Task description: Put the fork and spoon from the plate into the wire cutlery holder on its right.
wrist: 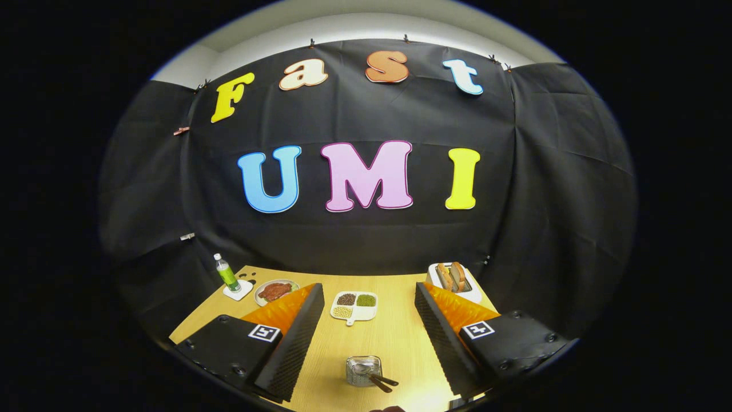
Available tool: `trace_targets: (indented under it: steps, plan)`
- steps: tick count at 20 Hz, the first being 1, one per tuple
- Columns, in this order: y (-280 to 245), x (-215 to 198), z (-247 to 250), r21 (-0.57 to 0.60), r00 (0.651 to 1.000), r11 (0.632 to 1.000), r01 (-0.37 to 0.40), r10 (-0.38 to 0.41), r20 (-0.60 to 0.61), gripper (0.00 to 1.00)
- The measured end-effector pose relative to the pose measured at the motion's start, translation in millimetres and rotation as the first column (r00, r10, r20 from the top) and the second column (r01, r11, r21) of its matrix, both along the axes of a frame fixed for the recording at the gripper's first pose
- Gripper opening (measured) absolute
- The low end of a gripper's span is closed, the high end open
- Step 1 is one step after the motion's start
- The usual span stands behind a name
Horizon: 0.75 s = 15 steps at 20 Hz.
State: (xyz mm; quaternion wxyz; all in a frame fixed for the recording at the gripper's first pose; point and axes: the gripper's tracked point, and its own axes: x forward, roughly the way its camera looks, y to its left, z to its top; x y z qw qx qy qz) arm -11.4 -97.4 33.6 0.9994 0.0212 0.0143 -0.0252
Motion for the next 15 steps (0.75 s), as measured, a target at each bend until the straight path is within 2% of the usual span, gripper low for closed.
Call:
trace_targets:
  steps: [7, 15]
  plan:
    - [15.6, 6.1, -1.4, 0.007, 1.0, 1.0, 0.017, -0.017, -0.004, 0.99]
    - [17.4, 6.2, -5.4, 0.019, 0.997, 0.997, 0.071, -0.071, -0.009, 0.99]
